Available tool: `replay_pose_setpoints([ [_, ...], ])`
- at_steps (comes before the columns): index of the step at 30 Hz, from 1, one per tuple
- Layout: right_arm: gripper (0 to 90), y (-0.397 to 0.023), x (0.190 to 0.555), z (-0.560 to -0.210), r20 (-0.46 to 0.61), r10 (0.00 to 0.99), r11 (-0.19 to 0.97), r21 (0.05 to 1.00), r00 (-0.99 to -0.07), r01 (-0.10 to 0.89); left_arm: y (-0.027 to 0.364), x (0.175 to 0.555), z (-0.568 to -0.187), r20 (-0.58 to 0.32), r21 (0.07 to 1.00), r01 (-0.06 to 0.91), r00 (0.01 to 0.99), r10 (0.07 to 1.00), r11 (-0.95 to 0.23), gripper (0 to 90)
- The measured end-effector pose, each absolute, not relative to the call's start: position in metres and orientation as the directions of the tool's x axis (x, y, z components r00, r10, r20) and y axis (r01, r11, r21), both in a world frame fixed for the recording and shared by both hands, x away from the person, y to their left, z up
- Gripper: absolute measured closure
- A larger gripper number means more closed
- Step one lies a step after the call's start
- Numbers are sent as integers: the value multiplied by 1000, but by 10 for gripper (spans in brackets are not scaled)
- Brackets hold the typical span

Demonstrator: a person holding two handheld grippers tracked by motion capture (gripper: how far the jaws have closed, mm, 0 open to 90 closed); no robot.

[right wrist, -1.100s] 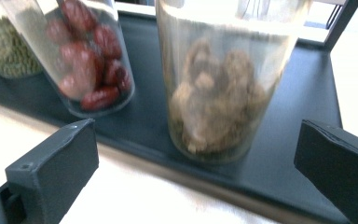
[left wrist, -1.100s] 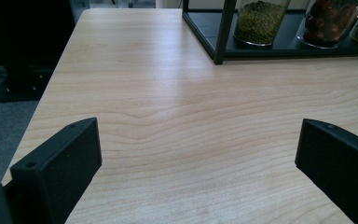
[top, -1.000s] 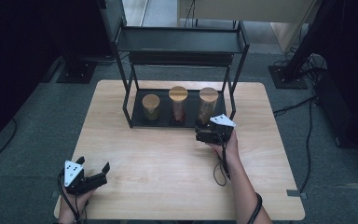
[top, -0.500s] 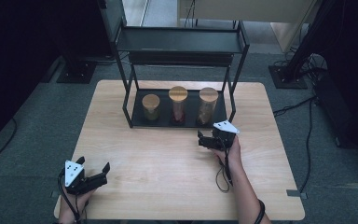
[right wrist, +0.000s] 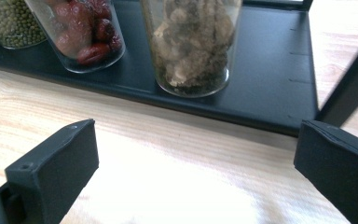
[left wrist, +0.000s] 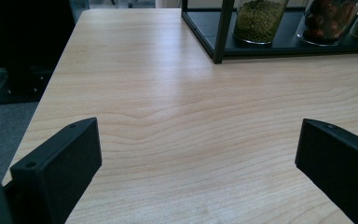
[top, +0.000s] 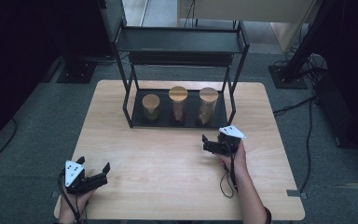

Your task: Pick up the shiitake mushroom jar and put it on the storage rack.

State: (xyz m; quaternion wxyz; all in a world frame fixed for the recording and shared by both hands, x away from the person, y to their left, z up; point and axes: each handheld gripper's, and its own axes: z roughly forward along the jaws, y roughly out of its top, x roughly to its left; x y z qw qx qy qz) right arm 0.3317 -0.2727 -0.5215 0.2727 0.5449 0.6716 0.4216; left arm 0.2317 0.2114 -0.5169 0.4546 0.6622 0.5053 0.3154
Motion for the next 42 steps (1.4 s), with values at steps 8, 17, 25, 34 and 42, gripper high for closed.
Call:
replay_pose_setpoints([
  [8, 0, -284, 320, -522, 96, 965, 42, 863, -244, 503, 211, 232, -517, -40, 921, 382, 288, 957, -77, 5],
  [17, 0, -292, 306, -521, 83, 967, 49, 868, -242, 494, 211, 232, -517, -38, 921, 383, 287, 957, -78, 5],
  [25, 0, -295, 295, -521, 75, 966, 59, 870, -249, 489, 211, 232, -517, -36, 920, 383, 288, 957, -81, 5],
  [34, 0, -302, 284, -521, 87, 966, 43, 873, -242, 486, 211, 232, -517, -36, 921, 382, 288, 957, -81, 5],
  [42, 0, -305, 273, -521, 74, 968, 52, 877, -240, 479, 211, 232, -517, -36, 920, 383, 289, 957, -81, 5],
])
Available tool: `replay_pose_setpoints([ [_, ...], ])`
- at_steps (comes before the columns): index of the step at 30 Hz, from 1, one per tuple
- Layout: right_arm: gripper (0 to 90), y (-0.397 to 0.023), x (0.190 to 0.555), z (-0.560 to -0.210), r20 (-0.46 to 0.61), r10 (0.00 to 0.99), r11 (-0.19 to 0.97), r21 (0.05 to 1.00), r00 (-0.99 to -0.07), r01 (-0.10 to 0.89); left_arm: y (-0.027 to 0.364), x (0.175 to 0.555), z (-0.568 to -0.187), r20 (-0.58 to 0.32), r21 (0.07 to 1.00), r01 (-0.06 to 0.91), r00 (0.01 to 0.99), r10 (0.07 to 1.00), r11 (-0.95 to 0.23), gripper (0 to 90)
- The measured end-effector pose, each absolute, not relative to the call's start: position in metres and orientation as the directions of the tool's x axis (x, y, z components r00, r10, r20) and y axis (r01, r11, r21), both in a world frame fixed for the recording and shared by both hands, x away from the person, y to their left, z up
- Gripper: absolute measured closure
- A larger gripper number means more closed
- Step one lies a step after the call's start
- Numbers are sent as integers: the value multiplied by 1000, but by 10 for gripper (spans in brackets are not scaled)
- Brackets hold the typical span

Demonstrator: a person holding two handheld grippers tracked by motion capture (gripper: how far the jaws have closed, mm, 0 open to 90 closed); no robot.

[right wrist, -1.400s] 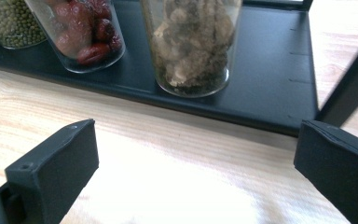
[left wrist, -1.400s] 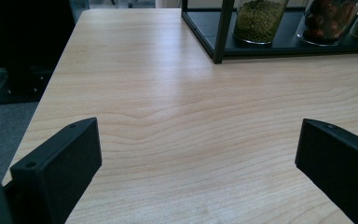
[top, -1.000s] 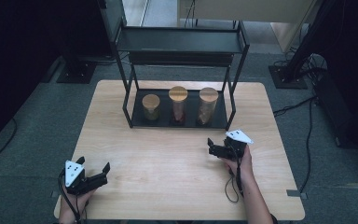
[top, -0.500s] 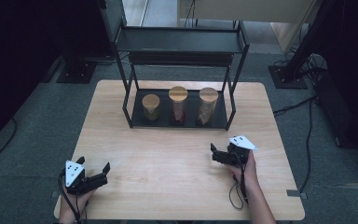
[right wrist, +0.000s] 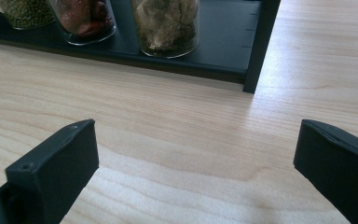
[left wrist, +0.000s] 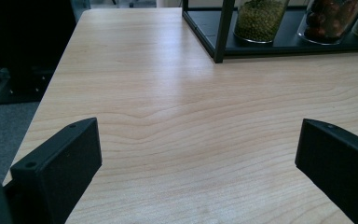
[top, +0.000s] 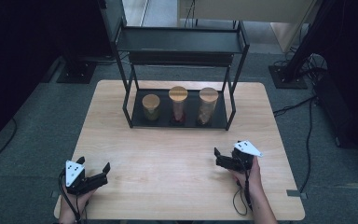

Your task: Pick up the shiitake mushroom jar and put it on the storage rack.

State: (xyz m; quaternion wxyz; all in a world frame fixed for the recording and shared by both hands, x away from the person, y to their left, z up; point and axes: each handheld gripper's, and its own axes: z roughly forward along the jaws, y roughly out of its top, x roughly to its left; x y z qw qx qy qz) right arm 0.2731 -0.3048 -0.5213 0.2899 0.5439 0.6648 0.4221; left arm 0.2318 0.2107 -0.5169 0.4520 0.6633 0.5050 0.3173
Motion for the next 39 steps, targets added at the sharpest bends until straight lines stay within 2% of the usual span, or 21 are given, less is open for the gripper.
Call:
replay_pose_setpoints([
  [39, 0, -334, 218, -521, 64, 975, 42, 887, -211, 461, 209, 232, -517, -20, 917, 386, 292, 956, -99, 5],
])
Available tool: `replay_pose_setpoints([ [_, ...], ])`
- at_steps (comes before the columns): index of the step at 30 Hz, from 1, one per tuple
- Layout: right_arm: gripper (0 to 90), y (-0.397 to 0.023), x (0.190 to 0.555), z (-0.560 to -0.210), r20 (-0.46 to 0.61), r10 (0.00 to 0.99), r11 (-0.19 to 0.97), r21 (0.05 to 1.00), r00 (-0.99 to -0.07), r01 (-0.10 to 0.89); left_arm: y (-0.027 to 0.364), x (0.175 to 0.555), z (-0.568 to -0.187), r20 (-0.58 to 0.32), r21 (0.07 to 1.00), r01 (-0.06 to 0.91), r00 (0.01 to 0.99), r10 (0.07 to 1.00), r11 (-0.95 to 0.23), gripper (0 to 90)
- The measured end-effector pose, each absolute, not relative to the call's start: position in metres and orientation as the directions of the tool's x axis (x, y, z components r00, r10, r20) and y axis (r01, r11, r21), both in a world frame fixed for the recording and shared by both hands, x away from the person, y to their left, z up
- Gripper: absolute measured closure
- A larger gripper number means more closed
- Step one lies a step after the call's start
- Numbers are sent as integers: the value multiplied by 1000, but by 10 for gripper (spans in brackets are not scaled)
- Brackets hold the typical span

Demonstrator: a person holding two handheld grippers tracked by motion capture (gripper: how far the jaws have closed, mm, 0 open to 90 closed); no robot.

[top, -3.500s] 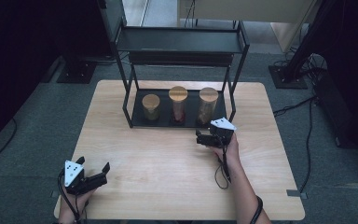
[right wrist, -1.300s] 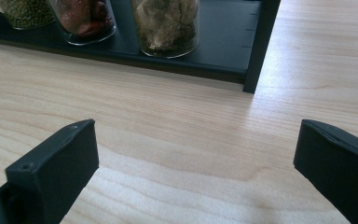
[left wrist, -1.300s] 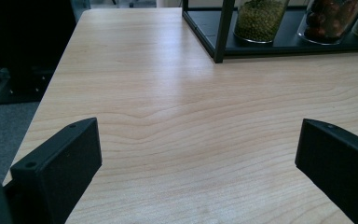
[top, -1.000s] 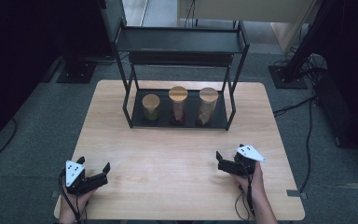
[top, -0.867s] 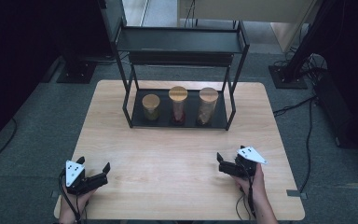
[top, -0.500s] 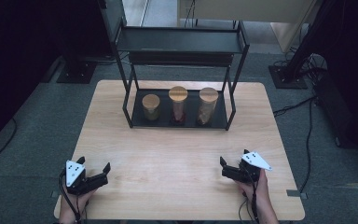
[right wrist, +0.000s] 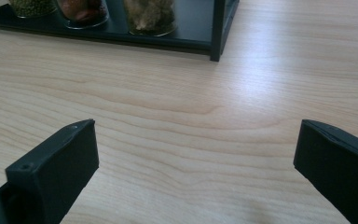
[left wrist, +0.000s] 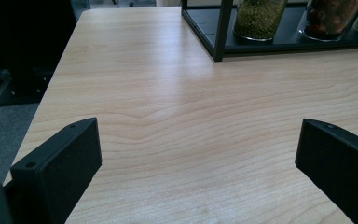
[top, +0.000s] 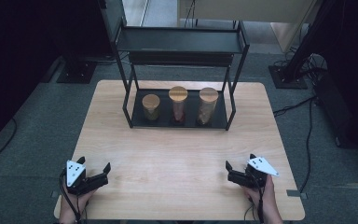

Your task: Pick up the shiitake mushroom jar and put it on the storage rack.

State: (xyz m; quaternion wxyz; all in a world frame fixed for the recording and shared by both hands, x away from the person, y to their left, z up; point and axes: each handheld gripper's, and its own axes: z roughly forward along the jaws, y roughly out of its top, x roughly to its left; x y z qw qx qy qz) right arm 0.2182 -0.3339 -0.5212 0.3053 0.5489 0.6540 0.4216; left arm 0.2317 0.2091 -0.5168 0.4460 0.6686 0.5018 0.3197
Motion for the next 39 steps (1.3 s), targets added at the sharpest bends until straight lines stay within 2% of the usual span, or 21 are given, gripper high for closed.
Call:
replay_pose_setpoints([
  [39, 0, -399, 187, -522, 13, 996, 34, 869, -91, 494, 209, 232, -517, -14, 917, 385, 289, 957, -102, 5],
])
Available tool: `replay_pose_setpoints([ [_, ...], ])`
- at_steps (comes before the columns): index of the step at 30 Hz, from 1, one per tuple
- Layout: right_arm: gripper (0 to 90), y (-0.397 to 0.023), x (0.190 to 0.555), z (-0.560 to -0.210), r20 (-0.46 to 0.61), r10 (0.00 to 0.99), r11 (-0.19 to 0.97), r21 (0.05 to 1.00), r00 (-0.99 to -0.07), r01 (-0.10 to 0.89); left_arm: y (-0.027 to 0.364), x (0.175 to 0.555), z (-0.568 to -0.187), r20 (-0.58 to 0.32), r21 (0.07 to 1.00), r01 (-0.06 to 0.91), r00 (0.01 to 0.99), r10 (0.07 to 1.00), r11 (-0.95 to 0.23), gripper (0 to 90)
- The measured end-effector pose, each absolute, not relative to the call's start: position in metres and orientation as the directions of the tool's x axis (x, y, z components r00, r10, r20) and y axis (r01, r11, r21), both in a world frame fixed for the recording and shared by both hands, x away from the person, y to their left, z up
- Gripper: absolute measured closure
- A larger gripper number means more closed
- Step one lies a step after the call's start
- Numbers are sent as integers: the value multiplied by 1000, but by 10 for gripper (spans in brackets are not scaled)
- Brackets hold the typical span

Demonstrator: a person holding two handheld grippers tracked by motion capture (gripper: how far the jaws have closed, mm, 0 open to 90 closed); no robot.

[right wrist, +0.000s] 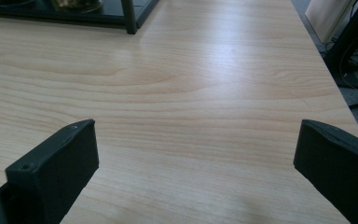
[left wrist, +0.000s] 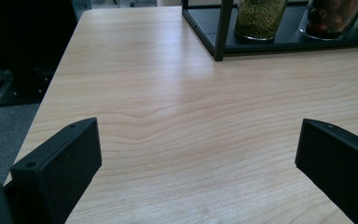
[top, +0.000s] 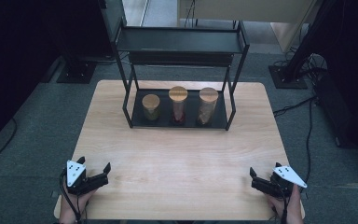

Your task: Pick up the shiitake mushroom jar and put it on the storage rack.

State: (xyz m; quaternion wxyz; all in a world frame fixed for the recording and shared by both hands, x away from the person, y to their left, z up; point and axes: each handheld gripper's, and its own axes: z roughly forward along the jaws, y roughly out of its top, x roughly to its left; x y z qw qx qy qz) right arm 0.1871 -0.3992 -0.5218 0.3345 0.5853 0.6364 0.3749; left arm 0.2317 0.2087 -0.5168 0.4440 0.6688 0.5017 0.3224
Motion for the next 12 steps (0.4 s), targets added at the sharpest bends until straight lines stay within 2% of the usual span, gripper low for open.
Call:
replay_pose_setpoints([
  [6, 0, -410, 187, -522, -46, 997, 75, 855, -69, 513, 209, 232, -517, -15, 917, 386, 289, 957, -103, 5],
  [12, 0, -422, 186, -522, -33, 999, 48, 850, -39, 524, 208, 232, -517, -14, 916, 389, 288, 957, -103, 5],
])
